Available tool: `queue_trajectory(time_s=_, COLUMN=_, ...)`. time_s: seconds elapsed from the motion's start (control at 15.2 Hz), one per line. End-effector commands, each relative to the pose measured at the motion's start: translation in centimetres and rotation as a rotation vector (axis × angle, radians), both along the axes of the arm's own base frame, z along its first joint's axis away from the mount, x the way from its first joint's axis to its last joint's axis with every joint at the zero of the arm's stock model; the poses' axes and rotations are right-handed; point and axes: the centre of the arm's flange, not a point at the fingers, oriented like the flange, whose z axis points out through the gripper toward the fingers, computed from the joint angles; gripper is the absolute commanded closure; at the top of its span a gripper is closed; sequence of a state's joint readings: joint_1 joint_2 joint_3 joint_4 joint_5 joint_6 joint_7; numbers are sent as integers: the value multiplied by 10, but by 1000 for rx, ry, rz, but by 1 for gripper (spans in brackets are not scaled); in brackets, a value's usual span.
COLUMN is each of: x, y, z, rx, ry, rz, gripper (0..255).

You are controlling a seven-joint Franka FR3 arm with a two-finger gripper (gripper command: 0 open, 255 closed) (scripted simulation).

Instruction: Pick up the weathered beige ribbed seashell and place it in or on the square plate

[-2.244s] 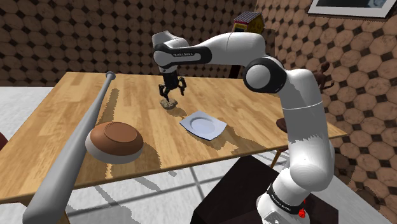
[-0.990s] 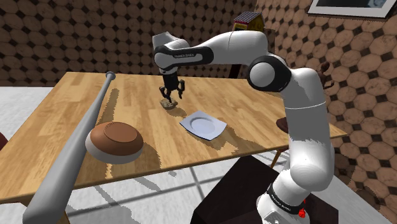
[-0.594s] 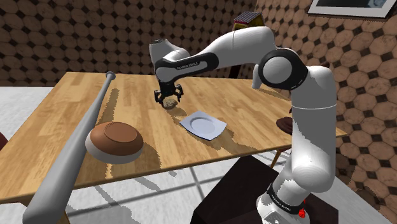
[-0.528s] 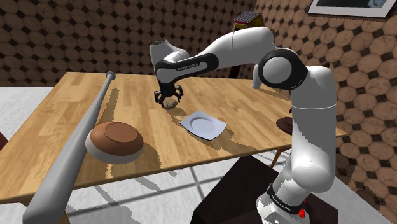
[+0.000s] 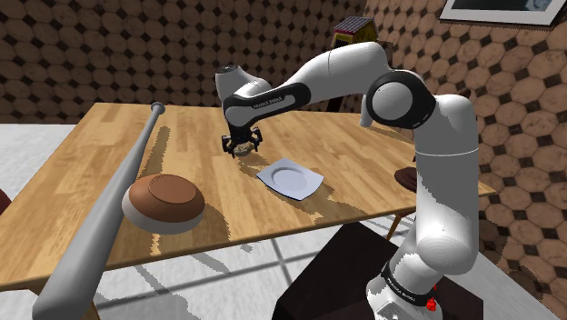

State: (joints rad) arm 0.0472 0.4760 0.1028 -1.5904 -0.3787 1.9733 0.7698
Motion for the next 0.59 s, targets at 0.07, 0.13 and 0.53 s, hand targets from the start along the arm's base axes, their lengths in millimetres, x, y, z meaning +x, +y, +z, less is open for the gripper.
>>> queue_trajectory(time_s=0.07, x=0, y=0, z=0, rx=0, ry=0, rz=0, gripper=0)
queue_trajectory(time_s=0.13, x=0, y=0, z=0, rx=0, ry=0, rz=0, gripper=0)
queue_trajectory(time_s=0.53, x=0, y=0, z=0, rx=0, ry=0, rz=0, gripper=255)
